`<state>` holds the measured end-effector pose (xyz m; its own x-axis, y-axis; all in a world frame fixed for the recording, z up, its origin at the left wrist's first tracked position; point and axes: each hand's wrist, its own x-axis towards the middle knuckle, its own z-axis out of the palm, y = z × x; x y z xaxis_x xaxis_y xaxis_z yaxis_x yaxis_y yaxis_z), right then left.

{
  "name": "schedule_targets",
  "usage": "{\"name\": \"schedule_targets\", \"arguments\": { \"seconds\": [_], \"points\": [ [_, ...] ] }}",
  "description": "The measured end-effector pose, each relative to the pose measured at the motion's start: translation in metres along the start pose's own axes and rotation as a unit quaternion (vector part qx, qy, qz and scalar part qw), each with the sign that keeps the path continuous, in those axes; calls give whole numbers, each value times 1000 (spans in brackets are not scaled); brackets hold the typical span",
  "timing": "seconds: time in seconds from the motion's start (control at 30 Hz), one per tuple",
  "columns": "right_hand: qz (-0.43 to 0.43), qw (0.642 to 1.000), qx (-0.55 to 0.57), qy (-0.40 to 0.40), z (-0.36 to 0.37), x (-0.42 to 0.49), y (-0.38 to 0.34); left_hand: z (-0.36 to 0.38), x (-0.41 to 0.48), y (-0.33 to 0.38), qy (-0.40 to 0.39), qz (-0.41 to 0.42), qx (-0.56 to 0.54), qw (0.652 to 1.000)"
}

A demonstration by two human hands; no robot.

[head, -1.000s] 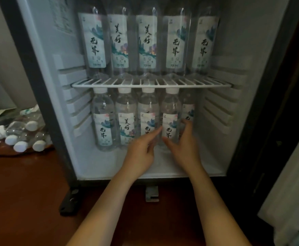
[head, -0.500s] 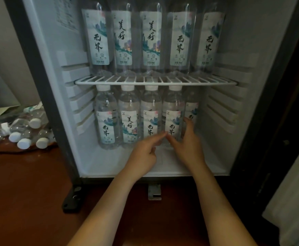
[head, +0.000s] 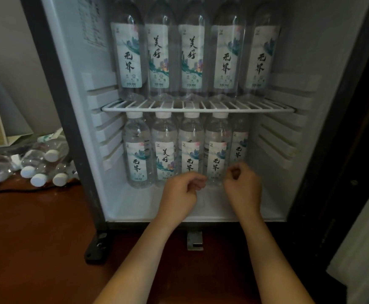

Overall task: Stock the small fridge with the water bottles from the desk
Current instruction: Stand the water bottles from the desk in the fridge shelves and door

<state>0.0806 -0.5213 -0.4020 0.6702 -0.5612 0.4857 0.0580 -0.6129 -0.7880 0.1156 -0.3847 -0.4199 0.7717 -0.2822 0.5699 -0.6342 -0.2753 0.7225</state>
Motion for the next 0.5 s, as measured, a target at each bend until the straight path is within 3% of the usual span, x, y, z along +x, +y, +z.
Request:
{"name": "schedule_targets", "arguments": {
  "seconds": [0.2, 0.37, 0.5],
  "points": [
    [-30, 992, 96, -78, -1, -13, -21, -21, -24, 21, -1, -6, -20, 1000],
    [-119, 951, 140, -249, 12, -47, -66, -89, -57, 28, 17, 4, 17, 1000],
    [-173, 907, 160, -350, 40, -83, -112, -157, -86, 14, 75, -31, 69, 994]
  ]
}}
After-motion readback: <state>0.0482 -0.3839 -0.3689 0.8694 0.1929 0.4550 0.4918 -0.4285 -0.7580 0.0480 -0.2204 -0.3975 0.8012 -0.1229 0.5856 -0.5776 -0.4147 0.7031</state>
